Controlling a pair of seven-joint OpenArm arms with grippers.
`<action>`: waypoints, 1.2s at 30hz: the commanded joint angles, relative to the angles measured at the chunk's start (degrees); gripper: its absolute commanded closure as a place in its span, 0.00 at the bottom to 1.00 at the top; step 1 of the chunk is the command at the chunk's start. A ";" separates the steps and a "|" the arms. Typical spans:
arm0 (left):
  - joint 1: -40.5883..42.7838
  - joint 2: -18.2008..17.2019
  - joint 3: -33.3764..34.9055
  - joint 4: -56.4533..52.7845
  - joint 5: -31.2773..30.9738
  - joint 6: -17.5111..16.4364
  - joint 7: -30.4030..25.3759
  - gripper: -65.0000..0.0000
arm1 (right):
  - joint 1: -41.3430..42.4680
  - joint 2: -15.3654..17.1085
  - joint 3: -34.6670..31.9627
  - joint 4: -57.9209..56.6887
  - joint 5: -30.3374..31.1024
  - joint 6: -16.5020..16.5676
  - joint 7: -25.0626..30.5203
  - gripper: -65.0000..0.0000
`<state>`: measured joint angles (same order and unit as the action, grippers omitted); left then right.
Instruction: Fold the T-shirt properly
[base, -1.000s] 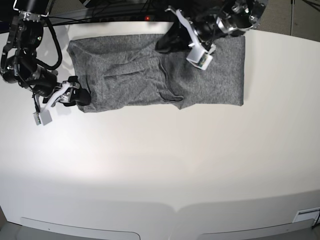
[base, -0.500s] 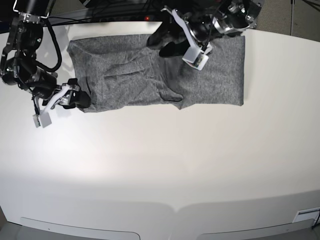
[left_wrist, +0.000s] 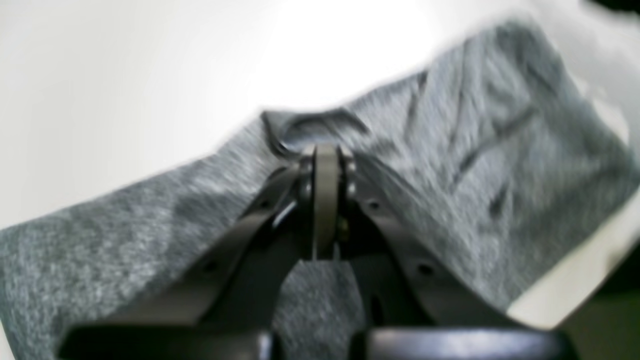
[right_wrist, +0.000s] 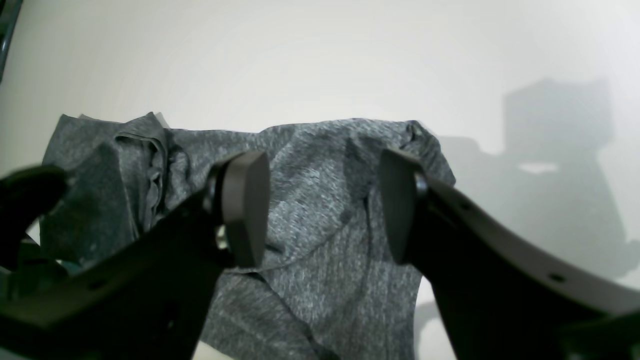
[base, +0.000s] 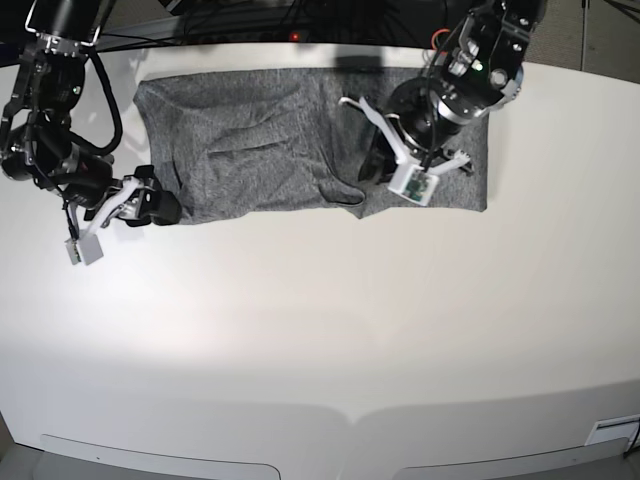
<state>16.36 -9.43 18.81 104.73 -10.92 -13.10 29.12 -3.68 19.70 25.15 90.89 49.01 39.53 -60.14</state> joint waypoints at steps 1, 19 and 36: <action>-0.33 0.07 -0.04 0.98 0.83 -0.15 -1.05 1.00 | 0.83 0.92 0.39 0.92 0.94 0.47 0.90 0.46; -2.01 10.86 0.13 -11.43 12.70 -0.17 -7.32 1.00 | 0.81 0.92 0.39 0.92 0.92 0.47 0.37 0.46; -9.51 10.80 5.99 -9.38 2.95 -0.37 -3.10 1.00 | 0.76 2.01 0.39 0.92 0.98 0.47 -6.84 0.46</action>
<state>7.57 0.80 24.75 94.28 -7.60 -13.23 27.51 -3.81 20.53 25.12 90.89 49.06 39.53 -67.81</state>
